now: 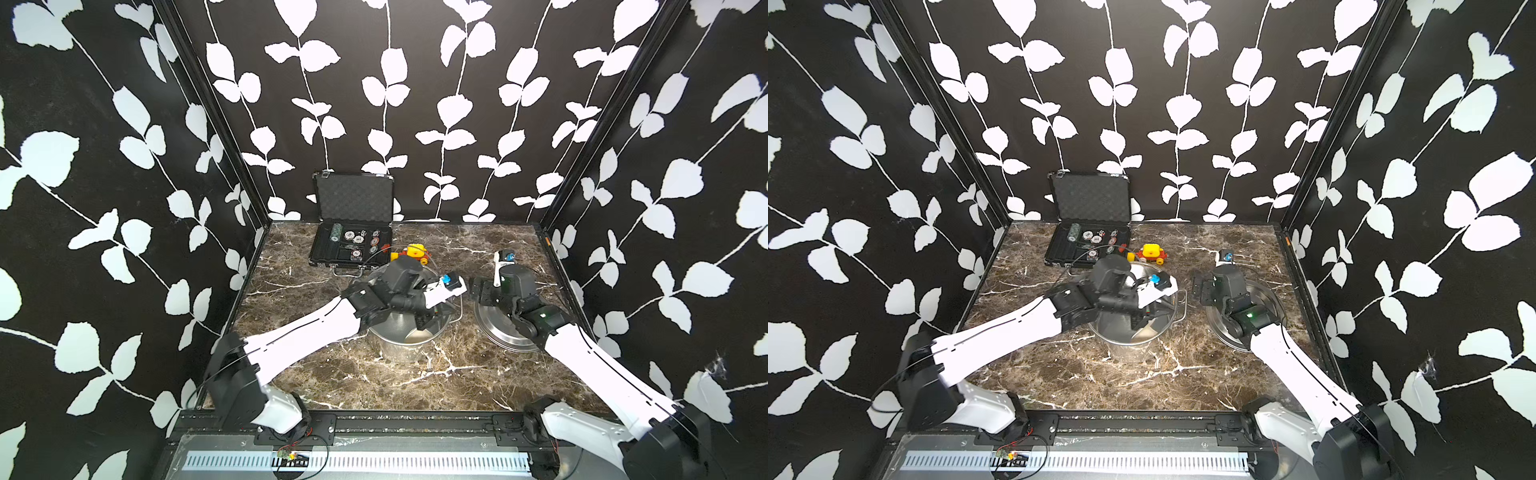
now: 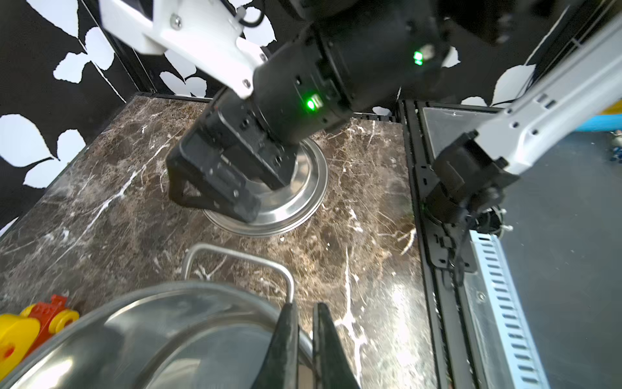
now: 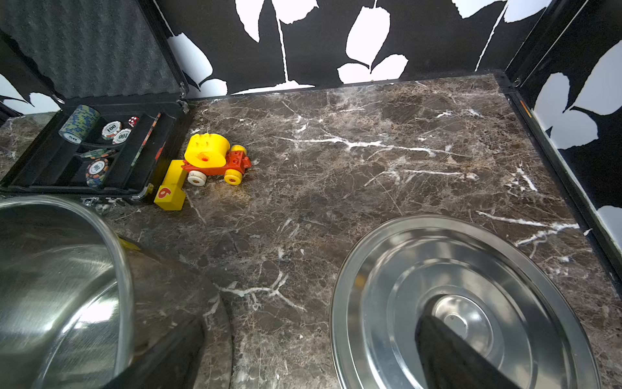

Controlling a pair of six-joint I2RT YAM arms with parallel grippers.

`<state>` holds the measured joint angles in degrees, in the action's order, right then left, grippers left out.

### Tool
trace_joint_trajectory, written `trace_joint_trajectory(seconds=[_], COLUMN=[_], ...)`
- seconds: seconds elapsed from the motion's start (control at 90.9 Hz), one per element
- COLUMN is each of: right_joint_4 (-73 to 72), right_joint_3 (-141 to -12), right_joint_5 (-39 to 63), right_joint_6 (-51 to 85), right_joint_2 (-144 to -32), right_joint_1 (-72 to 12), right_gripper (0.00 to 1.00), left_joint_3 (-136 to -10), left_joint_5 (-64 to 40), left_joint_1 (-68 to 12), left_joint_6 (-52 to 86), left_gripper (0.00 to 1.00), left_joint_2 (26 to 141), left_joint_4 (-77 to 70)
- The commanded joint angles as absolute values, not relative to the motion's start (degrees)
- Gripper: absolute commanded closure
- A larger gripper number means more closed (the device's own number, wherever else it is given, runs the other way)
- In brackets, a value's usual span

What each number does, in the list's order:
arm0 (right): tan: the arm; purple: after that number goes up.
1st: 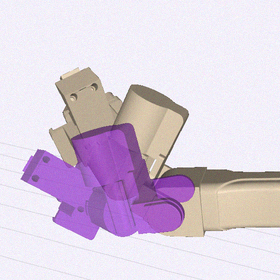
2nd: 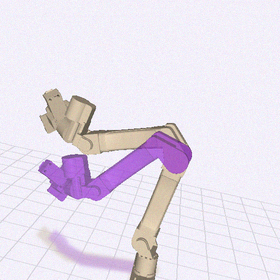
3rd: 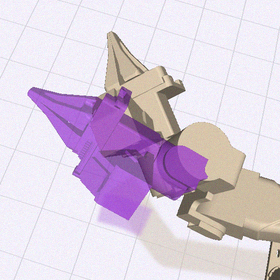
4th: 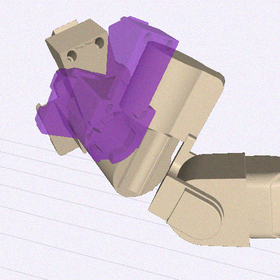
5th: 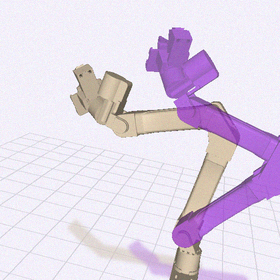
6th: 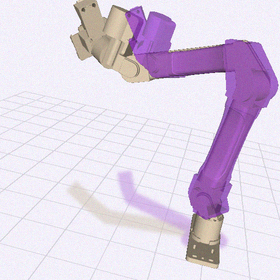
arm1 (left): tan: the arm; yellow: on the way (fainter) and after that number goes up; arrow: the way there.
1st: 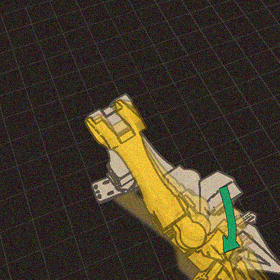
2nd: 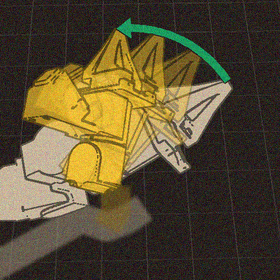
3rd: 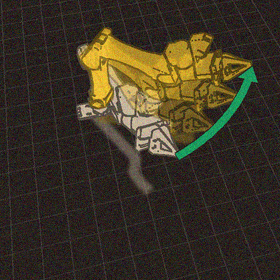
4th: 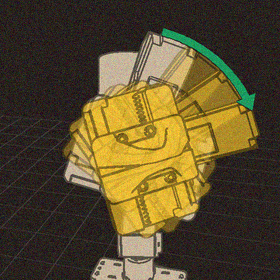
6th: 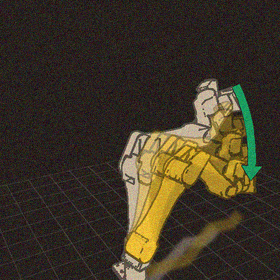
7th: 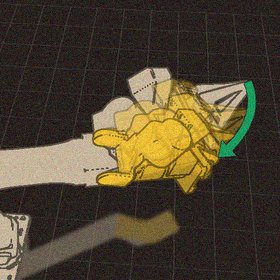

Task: Stir the soup with a spoon
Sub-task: Stir the soup in the pan with a stick.

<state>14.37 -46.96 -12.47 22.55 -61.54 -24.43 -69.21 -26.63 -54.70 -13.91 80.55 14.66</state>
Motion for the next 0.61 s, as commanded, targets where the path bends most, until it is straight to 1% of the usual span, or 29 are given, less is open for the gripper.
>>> trace_joint_trajectory(seconds=[0.0,0.099,0.22,0.363,0.473,0.594], right_joint_4=[12.61,12.33,12.35,12.48,12.39,12.61], right_joint_3=[-47.32,-47.88,-48.77,-49.43,-49.70,-50.10], right_joint_5=[-13.19,-12.76,-11.79,-11.49,-11.58,-11.68], right_joint_6=[23.03,23.20,23.54,23.64,23.43,22.97], right_joint_2=[-62.04,-63.02,-64.37,-65.11,-65.18,-65.18], right_joint_1=[-24.33,-24.30,-24.31,-24.27,-24.32,-24.30], right_gripper=[0.01,0.01,0.01,0.01,0.01,0.01], left_joint_3=[-65.85,-63.88,-62.07,-61.29,-62.60,-64.11], left_joint_5=[-26.75,-24.75,-21.88,-11.41,-3.86,-0.03], left_joint_1=[-54.98,-53.76,-49.71,-45.18,-43.29,-41.39], left_joint_6=[-12.41,-12.06,-9.09,-5.04,-3.83,-2.50], left_gripper=[1.00,1.00,1.00,1.00,1.00,1.00], left_joint_2=[75.76,73.18,70.93,69.56,70.82,73.32], left_joint_4=[13.54,14.14,13.17,11.04,10.76,9.02])
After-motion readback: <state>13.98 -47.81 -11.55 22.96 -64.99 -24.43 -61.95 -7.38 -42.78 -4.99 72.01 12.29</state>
